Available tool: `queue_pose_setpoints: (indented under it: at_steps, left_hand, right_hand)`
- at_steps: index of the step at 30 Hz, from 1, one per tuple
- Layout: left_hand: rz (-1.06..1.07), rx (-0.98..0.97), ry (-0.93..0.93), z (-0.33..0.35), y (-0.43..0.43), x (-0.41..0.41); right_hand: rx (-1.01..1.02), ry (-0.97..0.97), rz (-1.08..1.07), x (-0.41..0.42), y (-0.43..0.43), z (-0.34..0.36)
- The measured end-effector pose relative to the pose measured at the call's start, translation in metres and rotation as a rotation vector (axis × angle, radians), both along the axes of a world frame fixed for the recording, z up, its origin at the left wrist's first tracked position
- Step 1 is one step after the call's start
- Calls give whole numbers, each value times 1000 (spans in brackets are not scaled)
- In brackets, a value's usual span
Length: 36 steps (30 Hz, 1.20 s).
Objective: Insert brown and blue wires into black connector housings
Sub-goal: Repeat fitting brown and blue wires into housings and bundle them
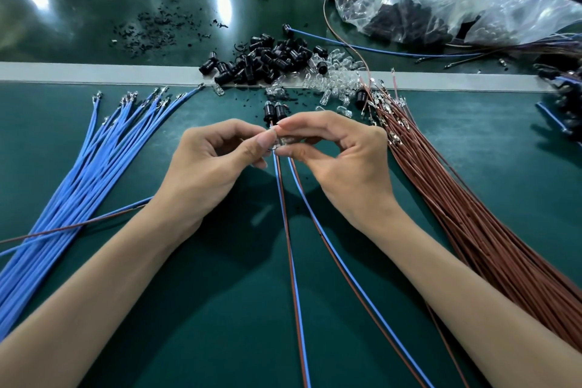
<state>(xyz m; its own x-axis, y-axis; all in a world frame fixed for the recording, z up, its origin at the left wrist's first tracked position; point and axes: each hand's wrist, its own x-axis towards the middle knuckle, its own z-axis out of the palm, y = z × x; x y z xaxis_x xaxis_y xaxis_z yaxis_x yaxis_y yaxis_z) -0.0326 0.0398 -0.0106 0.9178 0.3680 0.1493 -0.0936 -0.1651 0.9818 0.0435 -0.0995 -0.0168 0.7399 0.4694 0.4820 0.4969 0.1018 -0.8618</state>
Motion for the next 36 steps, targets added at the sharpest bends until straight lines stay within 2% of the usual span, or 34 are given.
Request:
queue_pose_setpoints:
  at_steps: [8, 14, 23, 27, 33, 36]
  left_hand:
    - [-85, -59, 67, 7, 0, -2]
    - [-155, -92, 131, 16, 2, -4]
    - [-206, -103, 172, 15, 6, -6]
    - [-226, -114, 170, 14, 8, -6]
    - [-249, -32, 188, 12, 12, -4]
    - [-267, -32, 202, 11, 15, -4]
  right_hand:
    - [24, 93, 58, -1, 0, -1]
    - [-24, -99, 0, -3, -3, -1]
    - [-52, -238, -45, -5, -4, 0]
    - [-52, -241, -23, -5, -4, 0]
    - [-85, -197, 21, -4, -5, -1]
    - [-118, -244, 6, -3, -5, -2]
